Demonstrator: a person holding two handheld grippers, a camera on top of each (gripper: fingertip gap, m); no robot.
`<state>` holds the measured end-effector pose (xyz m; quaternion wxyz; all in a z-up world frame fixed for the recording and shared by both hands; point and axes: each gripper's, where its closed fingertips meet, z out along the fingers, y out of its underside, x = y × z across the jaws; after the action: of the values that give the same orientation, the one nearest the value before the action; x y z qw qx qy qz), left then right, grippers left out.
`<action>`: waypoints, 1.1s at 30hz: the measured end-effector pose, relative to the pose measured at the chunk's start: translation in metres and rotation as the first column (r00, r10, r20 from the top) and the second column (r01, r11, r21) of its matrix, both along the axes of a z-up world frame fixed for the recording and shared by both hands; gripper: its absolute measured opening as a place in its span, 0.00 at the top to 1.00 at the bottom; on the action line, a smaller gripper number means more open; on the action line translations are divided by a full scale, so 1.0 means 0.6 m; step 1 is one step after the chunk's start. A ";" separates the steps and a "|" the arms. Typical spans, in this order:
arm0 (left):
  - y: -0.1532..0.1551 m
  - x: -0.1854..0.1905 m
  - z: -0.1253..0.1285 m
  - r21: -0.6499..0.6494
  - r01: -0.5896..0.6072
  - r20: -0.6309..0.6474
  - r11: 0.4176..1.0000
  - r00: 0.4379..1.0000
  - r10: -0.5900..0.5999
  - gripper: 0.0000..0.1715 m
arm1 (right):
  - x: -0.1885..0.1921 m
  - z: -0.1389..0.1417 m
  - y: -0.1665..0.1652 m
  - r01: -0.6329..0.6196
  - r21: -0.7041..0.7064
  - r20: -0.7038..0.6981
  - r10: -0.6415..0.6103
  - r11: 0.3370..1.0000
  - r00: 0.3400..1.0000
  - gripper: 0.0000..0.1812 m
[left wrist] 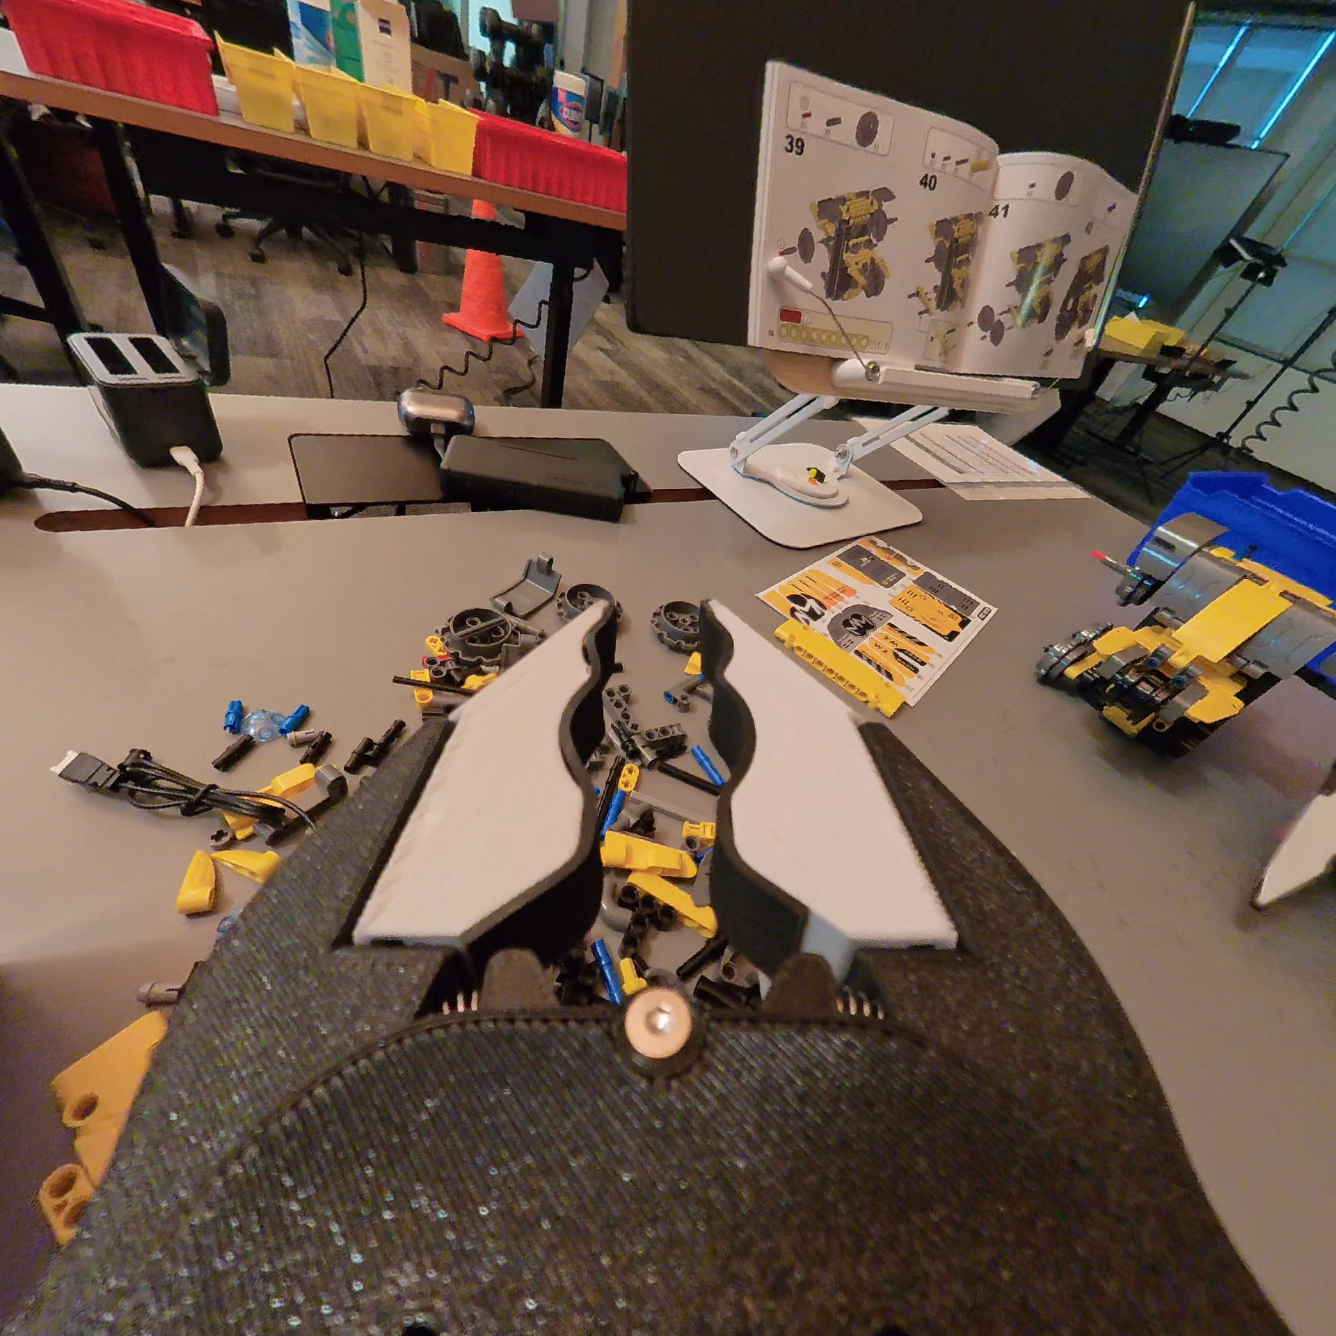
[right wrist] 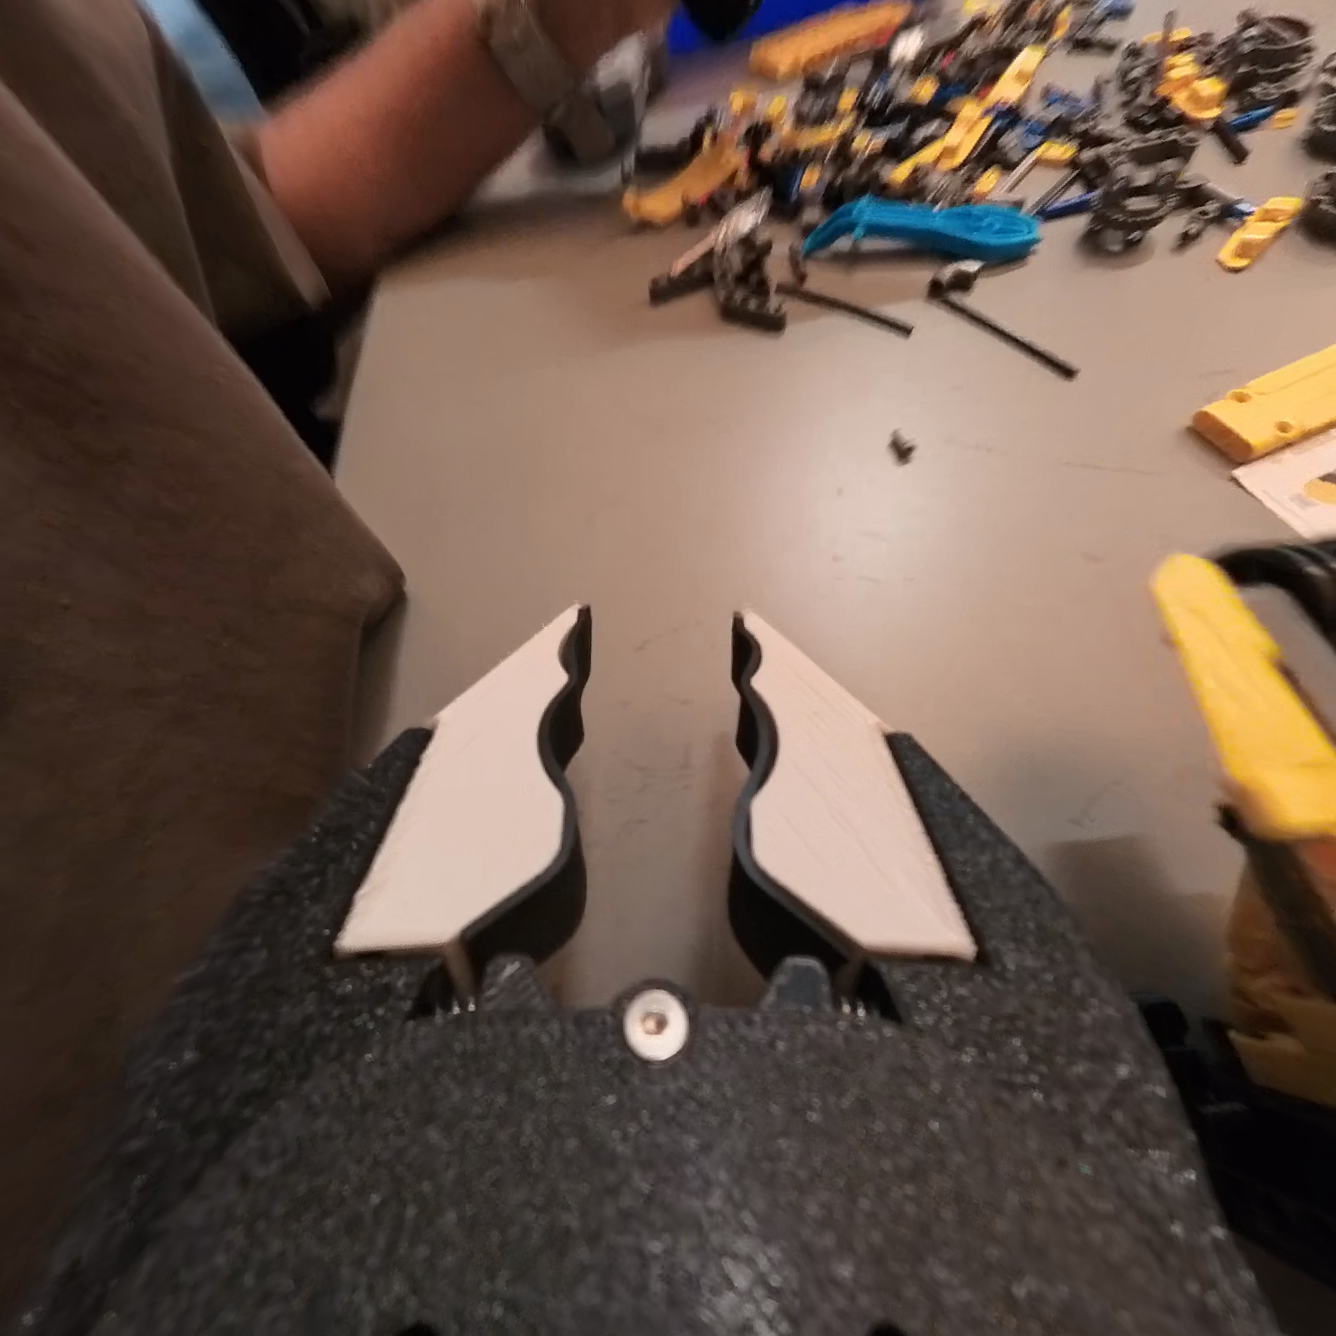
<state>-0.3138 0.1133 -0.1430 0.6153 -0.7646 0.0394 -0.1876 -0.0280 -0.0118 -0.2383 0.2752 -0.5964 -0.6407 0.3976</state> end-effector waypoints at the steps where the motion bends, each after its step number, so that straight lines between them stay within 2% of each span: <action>1: 0.001 -0.001 -0.003 -0.005 -0.001 0.000 1.000 1.000 0.001 0.87 | 0.000 -0.007 -0.005 -0.012 0.037 0.022 0.012 0.999 1.000 0.79; 7: 0.003 -0.001 -0.007 -0.012 0.001 0.013 1.000 1.000 -0.001 0.87 | 0.000 -0.027 -0.019 -0.054 0.198 0.080 0.039 0.979 0.996 0.82; 24: 0.004 0.014 -0.010 -0.019 0.029 0.014 0.999 0.999 -0.029 0.87 | 0.002 -0.035 -0.022 -0.064 0.241 0.106 0.040 0.968 0.994 0.82; 33: 0.004 0.020 -0.010 -0.022 0.042 0.009 0.999 0.999 -0.042 0.87 | 0.002 -0.029 -0.019 -0.051 0.199 0.086 0.034 0.979 0.996 0.81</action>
<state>-0.3019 0.1156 -0.1493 0.6030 -0.7695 0.0507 -0.2040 -0.0267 -0.0235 -0.2555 0.2988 -0.5676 -0.7010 0.3117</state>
